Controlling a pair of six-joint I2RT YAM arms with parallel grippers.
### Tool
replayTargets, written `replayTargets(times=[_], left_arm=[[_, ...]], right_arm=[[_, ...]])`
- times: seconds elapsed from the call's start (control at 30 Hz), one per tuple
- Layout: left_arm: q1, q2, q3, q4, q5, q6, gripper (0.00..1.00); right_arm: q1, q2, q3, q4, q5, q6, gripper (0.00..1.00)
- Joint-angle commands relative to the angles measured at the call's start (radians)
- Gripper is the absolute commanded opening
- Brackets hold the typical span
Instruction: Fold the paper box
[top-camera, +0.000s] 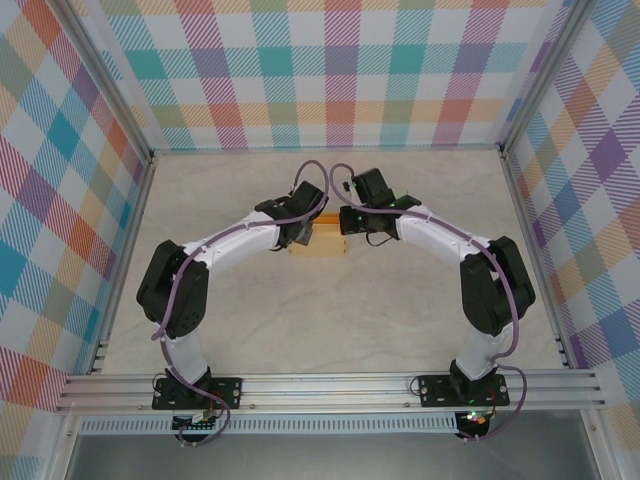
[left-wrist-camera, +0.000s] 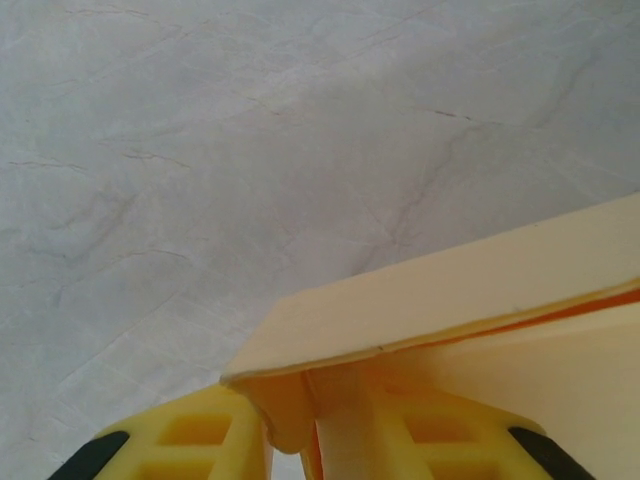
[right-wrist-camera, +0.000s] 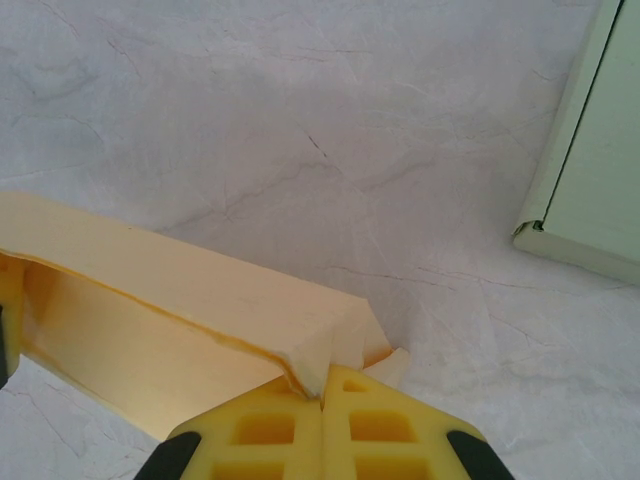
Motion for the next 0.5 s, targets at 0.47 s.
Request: replayTargets(times=[0.47], left_arm=[[-0.006, -0.165, -0.095, 0.048, 0.08, -0.09, 0.68]], right_arm=[[0.034, 0.027, -0.015, -0.068, 0.012, -0.026, 0.0]])
